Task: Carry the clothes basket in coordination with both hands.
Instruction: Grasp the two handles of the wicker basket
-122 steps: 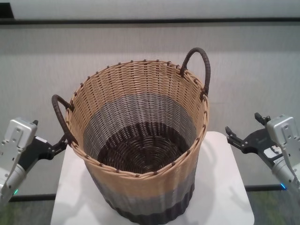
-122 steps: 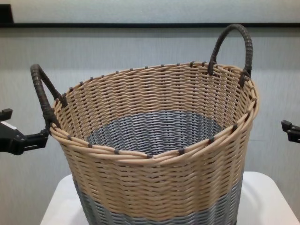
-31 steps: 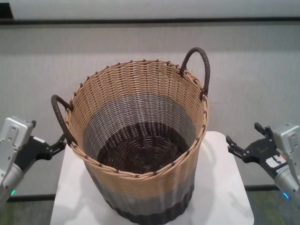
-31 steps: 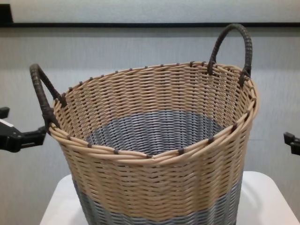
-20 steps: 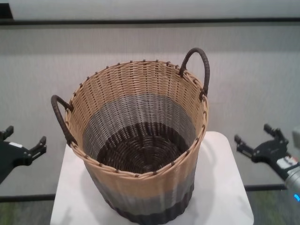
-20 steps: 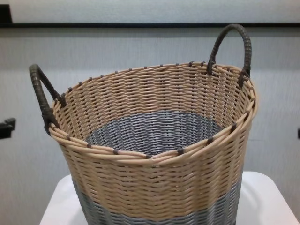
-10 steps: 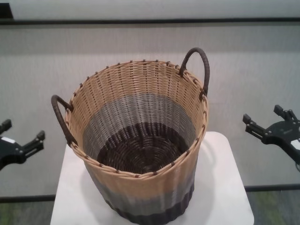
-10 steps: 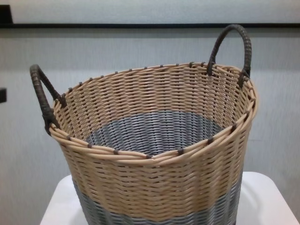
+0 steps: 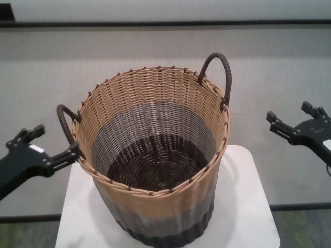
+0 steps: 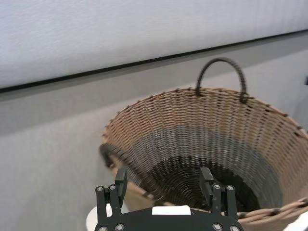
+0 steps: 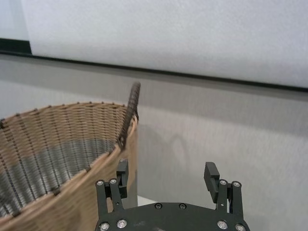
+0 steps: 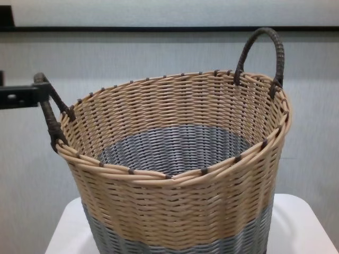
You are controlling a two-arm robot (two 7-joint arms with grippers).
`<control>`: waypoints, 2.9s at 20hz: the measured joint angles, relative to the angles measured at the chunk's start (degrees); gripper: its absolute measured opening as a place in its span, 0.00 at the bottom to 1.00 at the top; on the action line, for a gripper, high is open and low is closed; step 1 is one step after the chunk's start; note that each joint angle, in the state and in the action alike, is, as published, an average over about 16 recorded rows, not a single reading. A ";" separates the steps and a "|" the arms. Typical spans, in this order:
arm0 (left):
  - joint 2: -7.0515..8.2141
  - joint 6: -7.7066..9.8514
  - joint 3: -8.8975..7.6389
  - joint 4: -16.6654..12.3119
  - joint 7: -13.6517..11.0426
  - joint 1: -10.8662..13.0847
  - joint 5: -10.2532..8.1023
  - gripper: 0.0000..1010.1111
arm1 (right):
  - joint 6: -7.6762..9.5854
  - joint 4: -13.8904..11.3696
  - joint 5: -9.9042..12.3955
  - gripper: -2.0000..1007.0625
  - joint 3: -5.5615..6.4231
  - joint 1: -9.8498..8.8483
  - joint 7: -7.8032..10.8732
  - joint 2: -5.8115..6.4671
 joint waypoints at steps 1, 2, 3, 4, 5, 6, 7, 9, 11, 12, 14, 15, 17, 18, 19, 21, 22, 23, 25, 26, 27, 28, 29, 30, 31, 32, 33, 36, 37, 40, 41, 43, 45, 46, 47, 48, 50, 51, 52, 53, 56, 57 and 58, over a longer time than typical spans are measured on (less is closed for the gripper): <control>-0.32 0.32 0.28 -0.02 -0.20 -0.52 -0.10 0.99 | 0.25 -0.25 0.07 1.00 0.15 0.21 0.09 -0.19; -0.69 0.64 0.54 0.01 -0.29 -1.04 -0.17 0.99 | 0.47 -0.46 0.12 1.00 0.29 0.43 0.17 -0.40; -1.12 0.98 0.76 0.10 -0.28 -1.57 -0.19 0.99 | 0.65 -0.61 0.12 1.00 0.39 0.71 0.24 -0.64; -1.58 1.32 0.94 0.23 -0.24 -2.07 -0.23 0.99 | 0.81 -0.74 0.10 1.00 0.48 1.00 0.32 -0.90; -2.07 1.70 1.10 0.40 -0.11 -2.56 -0.28 0.99 | 0.93 -0.81 0.03 1.00 0.54 1.33 0.39 -1.16; -2.57 2.10 1.24 0.59 0.04 -3.05 -0.32 0.99 | 1.05 -0.86 -0.06 1.00 0.57 1.67 0.45 -1.44; -3.09 2.51 1.35 0.82 0.25 -3.51 -0.38 0.99 | 1.14 -0.84 -0.18 1.00 0.59 2.05 0.50 -1.72; -4.21 3.34 1.47 1.38 0.78 -4.35 -0.58 0.99 | 1.28 -0.71 -0.50 1.00 0.57 2.85 0.59 -2.32; -5.40 4.13 1.48 2.07 1.30 -5.10 -0.90 0.99 | 1.37 -0.48 -0.89 1.00 0.50 3.70 0.63 -2.94; -5.99 4.50 1.46 2.45 1.54 -5.44 -1.09 0.99 | 1.39 -0.34 -1.12 1.00 0.45 4.12 0.65 -3.25; -7.15 5.20 1.47 3.21 1.97 -6.08 -1.44 0.99 | 1.44 -0.01 -1.58 1.00 0.32 4.95 0.66 -3.87; -7.65 5.56 1.52 3.58 2.16 -6.40 -1.51 0.99 | 1.47 0.18 -1.83 1.00 0.25 5.35 0.66 -4.18; -8.57 6.29 1.73 4.31 2.44 -7.04 -1.55 0.99 | 1.55 0.55 -2.36 1.00 0.11 6.09 0.63 -4.77; -8.98 6.67 1.88 4.67 2.55 -7.36 -1.50 0.99 | 1.59 0.73 -2.63 1.00 0.04 6.43 0.61 -5.05; -9.35 7.04 2.07 5.03 2.58 -7.69 -1.41 0.99 | 1.61 0.92 -2.91 1.00 -0.02 6.74 0.62 -5.32; -9.98 7.71 2.52 5.73 2.56 -8.34 -1.13 0.99 | 1.63 1.33 -3.43 1.00 -0.12 7.31 0.66 -5.84; -10.27 8.00 2.77 6.07 2.50 -8.68 -0.95 0.99 | 1.64 1.53 -3.67 1.00 -0.16 7.56 0.69 -6.08; -10.52 8.26 3.03 6.41 2.41 -9.03 -0.70 0.99 | 1.65 1.74 -3.89 1.00 -0.19 7.77 0.75 -6.30; -10.96 8.69 3.56 7.04 2.18 -9.69 -0.17 0.99 | 1.67 2.14 -4.29 1.00 -0.22 8.14 0.90 -6.72; -11.15 8.87 3.81 7.34 2.10 -10.01 0.13 0.99 | 1.69 2.35 -4.47 1.00 -0.22 8.30 1.00 -6.91; -11.31 9.04 4.05 7.60 2.05 -10.30 0.47 0.99 | 1.71 2.55 -4.64 1.00 -0.22 8.44 1.11 -7.08; -11.45 9.20 4.27 7.85 2.01 -10.57 0.83 0.99 | 1.73 2.75 -4.80 1.00 -0.21 8.57 1.22 -7.25; -11.55 9.33 4.45 8.08 2.02 -10.80 1.23 0.99 | 1.76 2.95 -4.96 1.00 -0.20 8.72 1.37 -7.43; -11.64 9.46 4.60 8.29 2.06 -11.02 1.65 0.99 | 1.78 3.16 -5.11 1.00 -0.20 8.85 1.53 -7.58; -11.72 9.56 4.68 8.47 2.14 -11.18 2.08 0.99 | 1.81 3.38 -5.24 1.00 -0.19 9.00 1.70 -7.74; -11.79 9.64 4.73 8.64 2.23 -11.33 2.51 0.99 | 1.84 3.60 -5.37 1.00 -0.18 9.14 1.88 -7.89; -11.87 9.69 4.72 8.78 2.32 -11.43 2.89 0.99 | 1.88 3.83 -5.48 1.00 -0.18 9.29 2.06 -8.05; -12.13 9.63 4.47 9.13 2.47 -11.58 3.87 0.99 | 2.09 4.60 -5.71 1.00 -0.18 9.85 2.64 -8.57; -12.23 9.56 4.33 9.25 2.45 -11.60 4.13 0.99 | 2.20 4.89 -5.78 1.00 -0.21 10.08 2.85 -8.78; -12.56 9.25 3.87 9.61 2.35 -11.60 4.63 0.99 | 2.65 5.82 -5.93 1.00 -0.33 10.87 3.46 -9.46; -12.66 9.15 3.71 9.73 2.32 -11.59 4.75 0.99 | 2.87 6.13 -5.98 1.00 -0.39 11.18 3.66 -9.72; -12.84 8.94 3.44 9.95 2.23 -11.57 4.92 0.99 | 3.46 6.76 -6.07 1.00 -0.60 11.87 4.11 -10.24; -13.00 8.74 3.21 10.15 2.11 -11.57 5.02 0.99 | 4.15 7.38 -6.20 1.00 -0.87 12.61 4.51 -10.75; -13.08 8.66 3.12 10.25 2.03 -11.57 5.03 0.99 | 4.52 7.69 -6.28 1.00 -1.01 12.99 4.69 -11.01; -13.14 8.57 3.04 10.35 1.95 -11.58 5.01 0.99 | 4.90 7.99 -6.38 1.00 -1.15 13.39 4.86 -11.26; -13.19 8.50 2.98 10.43 1.86 -11.59 4.99 0.99 | 5.29 8.30 -6.49 1.00 -1.31 13.79 5.03 -11.52; -13.26 8.37 2.89 10.56 1.72 -11.61 4.93 0.99 | 6.10 8.95 -6.74 1.00 -1.65 14.64 5.38 -12.04; -13.28 8.32 2.87 10.60 1.66 -11.62 4.90 0.99 | 6.49 9.29 -6.89 1.00 -1.83 15.06 5.56 -12.31; -13.29 8.30 2.86 10.62 1.67 -11.63 4.87 0.99 | 6.87 9.63 -7.05 1.00 -2.02 15.48 5.73 -12.57; -13.29 8.28 2.86 10.62 1.71 -11.63 4.85 0.99 | 7.23 9.97 -7.22 1.00 -2.21 15.88 5.91 -12.83; -13.24 8.32 2.88 10.52 1.86 -11.59 4.85 0.99 | 8.15 11.05 -7.84 1.00 -2.80 17.09 6.40 -13.60; -13.22 8.33 2.89 10.49 1.90 -11.58 4.86 0.99 | 8.38 11.42 -8.06 1.00 -3.00 17.46 6.56 -13.84; -13.20 8.34 2.90 10.45 1.93 -11.56 4.87 0.99 | 8.55 11.82 -8.29 1.00 -3.18 17.82 6.70 -14.09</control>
